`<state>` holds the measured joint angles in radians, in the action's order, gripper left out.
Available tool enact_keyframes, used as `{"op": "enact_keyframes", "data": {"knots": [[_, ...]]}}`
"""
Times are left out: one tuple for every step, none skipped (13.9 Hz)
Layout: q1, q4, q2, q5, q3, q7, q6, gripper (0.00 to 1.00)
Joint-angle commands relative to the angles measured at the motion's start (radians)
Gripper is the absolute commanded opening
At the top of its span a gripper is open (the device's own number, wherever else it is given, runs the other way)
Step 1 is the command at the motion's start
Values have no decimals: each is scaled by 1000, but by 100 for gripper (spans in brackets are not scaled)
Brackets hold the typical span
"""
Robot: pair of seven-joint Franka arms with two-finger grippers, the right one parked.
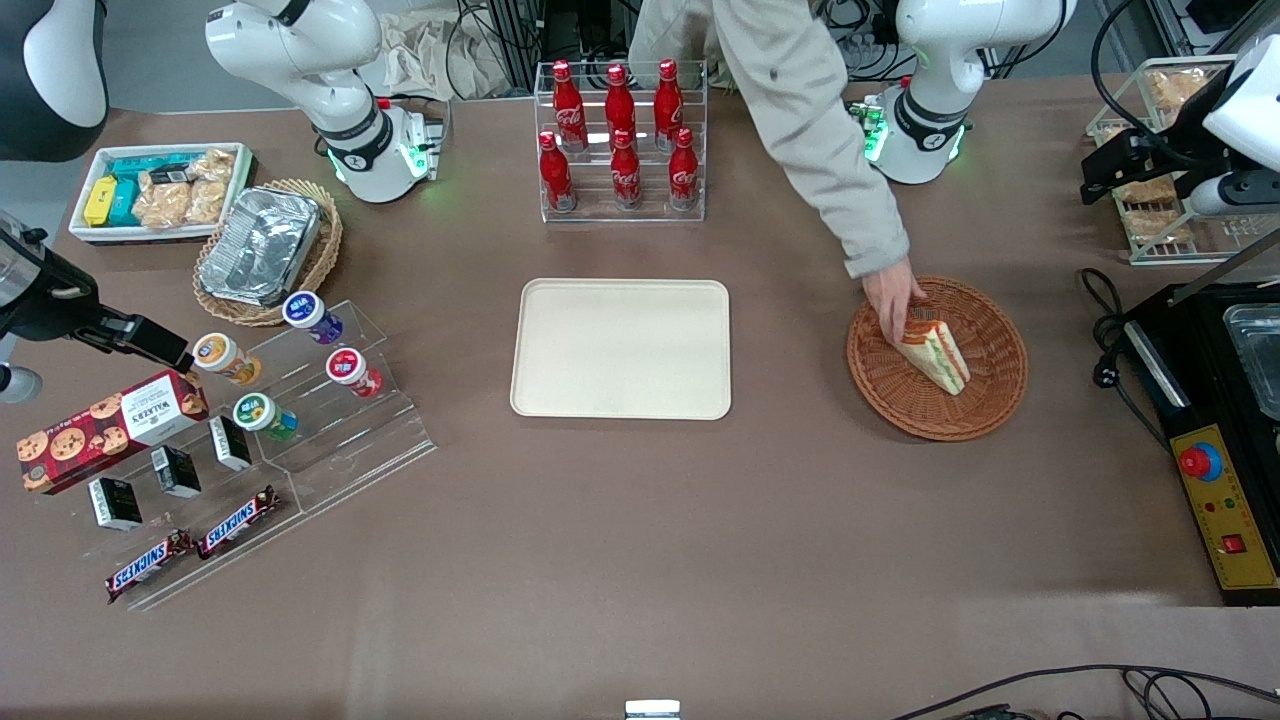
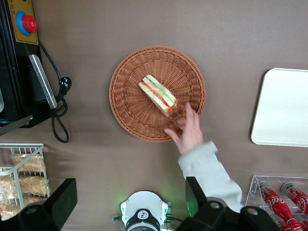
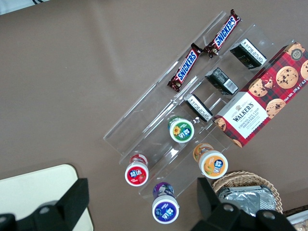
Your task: Place sandwich from basket to tray
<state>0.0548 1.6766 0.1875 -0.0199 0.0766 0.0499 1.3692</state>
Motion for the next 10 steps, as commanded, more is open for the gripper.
{"op": "enact_keyframes", "data": {"knots": [[0,-20,-11,8,3,1,-7,100],[3,-24,-13,6,3,1,-7,100],[4,-21,-14,8,3,1,-7,100],[4,-17,-16,21,2,4,-7,100],[0,-15,-16,59,3,7,-7,100],[-4,-15,-16,89,6,7,-7,100],[-6,-15,-16,101,6,8,-7,100],[-6,-15,-11,91,6,8,-7,100],[-1,-12,-7,84,6,8,-10,100],[0,12,0,83,5,7,-6,100]]}}
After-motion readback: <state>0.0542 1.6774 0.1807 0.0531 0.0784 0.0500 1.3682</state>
